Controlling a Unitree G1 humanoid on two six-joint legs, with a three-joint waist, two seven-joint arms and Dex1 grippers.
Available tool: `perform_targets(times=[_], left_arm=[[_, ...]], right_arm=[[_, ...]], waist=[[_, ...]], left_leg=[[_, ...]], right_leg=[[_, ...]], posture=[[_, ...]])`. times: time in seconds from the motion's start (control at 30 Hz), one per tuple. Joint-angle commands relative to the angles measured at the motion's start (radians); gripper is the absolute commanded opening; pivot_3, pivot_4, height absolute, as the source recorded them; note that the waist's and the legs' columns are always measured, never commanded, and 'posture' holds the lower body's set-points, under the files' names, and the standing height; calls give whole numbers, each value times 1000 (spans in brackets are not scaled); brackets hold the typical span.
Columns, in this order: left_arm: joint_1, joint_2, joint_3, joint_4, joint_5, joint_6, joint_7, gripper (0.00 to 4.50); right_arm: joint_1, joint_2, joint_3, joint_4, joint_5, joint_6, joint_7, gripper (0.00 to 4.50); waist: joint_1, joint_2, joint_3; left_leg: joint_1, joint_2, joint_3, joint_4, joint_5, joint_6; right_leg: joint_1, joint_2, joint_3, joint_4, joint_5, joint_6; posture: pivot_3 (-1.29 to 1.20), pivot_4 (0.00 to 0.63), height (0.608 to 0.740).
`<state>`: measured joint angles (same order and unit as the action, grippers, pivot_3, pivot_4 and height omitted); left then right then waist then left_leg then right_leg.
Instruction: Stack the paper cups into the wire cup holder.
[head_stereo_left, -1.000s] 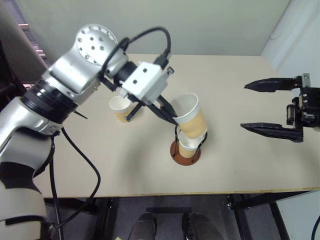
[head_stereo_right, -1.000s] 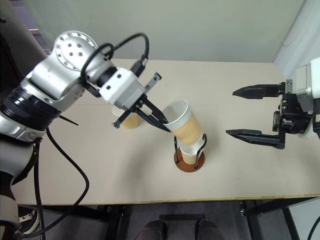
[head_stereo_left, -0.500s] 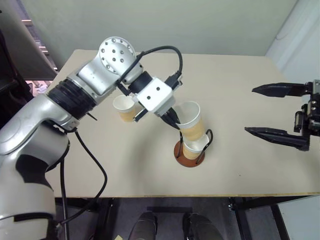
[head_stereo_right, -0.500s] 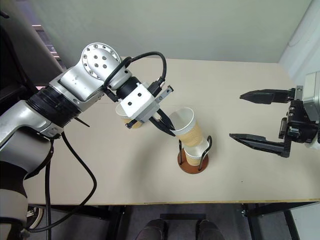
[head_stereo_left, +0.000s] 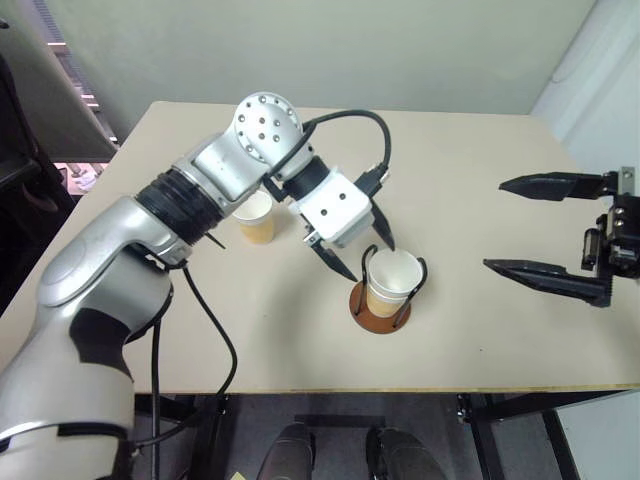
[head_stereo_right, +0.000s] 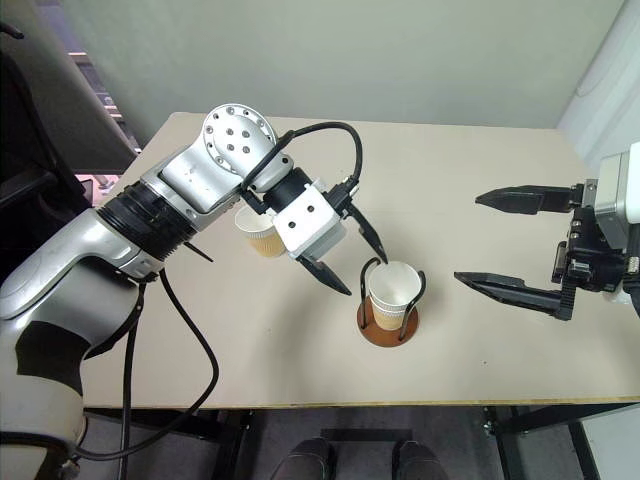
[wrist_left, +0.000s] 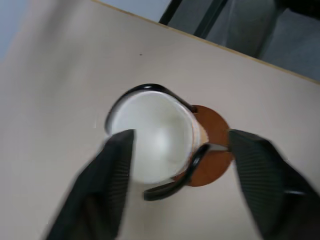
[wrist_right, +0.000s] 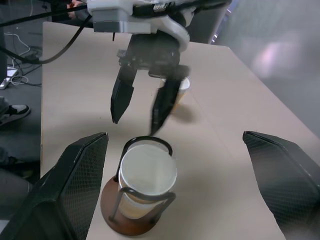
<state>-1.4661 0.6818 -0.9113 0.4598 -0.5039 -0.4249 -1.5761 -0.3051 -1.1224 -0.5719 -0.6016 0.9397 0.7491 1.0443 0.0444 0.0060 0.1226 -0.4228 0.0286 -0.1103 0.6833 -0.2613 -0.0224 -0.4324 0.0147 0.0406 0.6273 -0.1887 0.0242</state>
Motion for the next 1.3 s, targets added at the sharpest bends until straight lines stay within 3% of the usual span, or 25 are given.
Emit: perform_targets(times=[0.03, 0.37, 0.7, 1.13, 1.23, 1.3], left_arm=[[12, -3, 125, 24, 28, 59, -38, 3460], [225, 263, 385, 169, 301, 204, 27, 3460], [205, 131, 483, 533, 495, 185, 115, 3460], [176, 71, 485, 727, 710, 85, 228, 3460], [175, 63, 495, 739, 730, 78, 238, 2852], [174, 57, 503, 743, 738, 78, 238, 2144]], right_arm=[[-21, -25, -13, 12, -1, -31, 5, 4500], [-175, 0, 214, 114, -36, -118, 76, 4500], [-259, 12, 420, 211, -284, -189, 39, 4500], [-235, 20, 394, 173, -317, -154, 7, 4500], [-234, 22, 387, 169, -311, -151, 8, 4500], [-234, 21, 383, 169, -309, -150, 10, 4500]], waist=[[0, 0, 0], [-35, 5, -2], [-6, 4, -2], [-16, 4, -2], [-15, 4, -2], [-15, 4, -2]], left_leg=[[1, 0, 2, 0, 0, 1], [7, 0, 15, -1, -2, 3], [3, -1, 14, 1, -5, 9], [3, 0, 18, 0, -6, 11], [3, 0, 18, 0, -6, 11], [3, 0, 18, 0, -6, 11]], right_leg=[[0, 0, 2, 0, 0, 1], [-1, 2, 20, 0, -1, 8], [-5, -2, 19, 1, 0, 6], [-8, -2, 21, 0, 0, 6], [-8, -2, 21, 1, 0, 6], [-8, -2, 21, 1, 0, 6]], posture=[[0, 150, 740], [0, 150, 740], [0, 150, 740], [0, 150, 740], [0, 150, 740], [0, 150, 740]])
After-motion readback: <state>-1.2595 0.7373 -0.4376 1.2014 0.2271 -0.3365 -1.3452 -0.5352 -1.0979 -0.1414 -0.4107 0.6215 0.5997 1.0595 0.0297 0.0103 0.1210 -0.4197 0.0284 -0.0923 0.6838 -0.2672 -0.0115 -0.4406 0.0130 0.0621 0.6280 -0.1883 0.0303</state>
